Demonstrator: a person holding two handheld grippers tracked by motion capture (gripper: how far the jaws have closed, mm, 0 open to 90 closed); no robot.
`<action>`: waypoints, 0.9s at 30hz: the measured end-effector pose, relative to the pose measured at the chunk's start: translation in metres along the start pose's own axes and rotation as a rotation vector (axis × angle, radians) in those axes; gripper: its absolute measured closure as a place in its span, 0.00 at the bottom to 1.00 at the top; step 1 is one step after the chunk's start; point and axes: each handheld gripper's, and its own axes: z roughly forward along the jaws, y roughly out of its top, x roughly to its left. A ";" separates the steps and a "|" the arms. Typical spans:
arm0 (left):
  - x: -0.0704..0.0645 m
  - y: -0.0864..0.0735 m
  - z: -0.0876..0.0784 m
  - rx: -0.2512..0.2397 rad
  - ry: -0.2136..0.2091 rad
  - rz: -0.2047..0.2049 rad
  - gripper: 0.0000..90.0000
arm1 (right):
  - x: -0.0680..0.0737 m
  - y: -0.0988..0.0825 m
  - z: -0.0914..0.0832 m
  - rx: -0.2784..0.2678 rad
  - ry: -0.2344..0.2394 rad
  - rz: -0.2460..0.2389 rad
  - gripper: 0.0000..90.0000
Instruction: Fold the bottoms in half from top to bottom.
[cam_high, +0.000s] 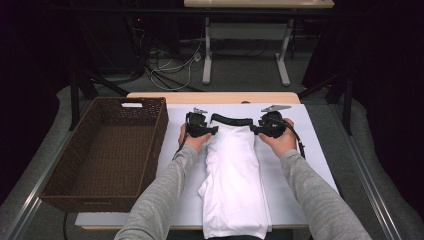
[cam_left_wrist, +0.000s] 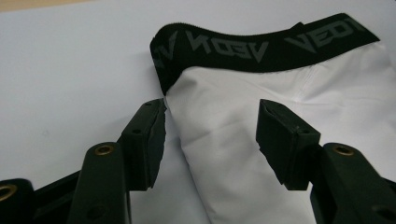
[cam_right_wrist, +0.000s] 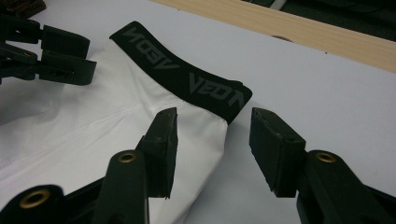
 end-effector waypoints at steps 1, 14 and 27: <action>0.000 -0.001 0.002 0.005 0.002 -0.004 0.47 | 0.000 -0.001 0.001 -0.005 0.003 -0.002 0.57; 0.000 -0.002 0.007 0.065 -0.002 0.003 0.78 | -0.008 -0.006 0.013 0.011 -0.010 0.021 0.54; -0.002 -0.001 0.002 0.106 0.024 0.021 0.96 | -0.018 -0.021 0.035 0.037 -0.009 0.110 0.54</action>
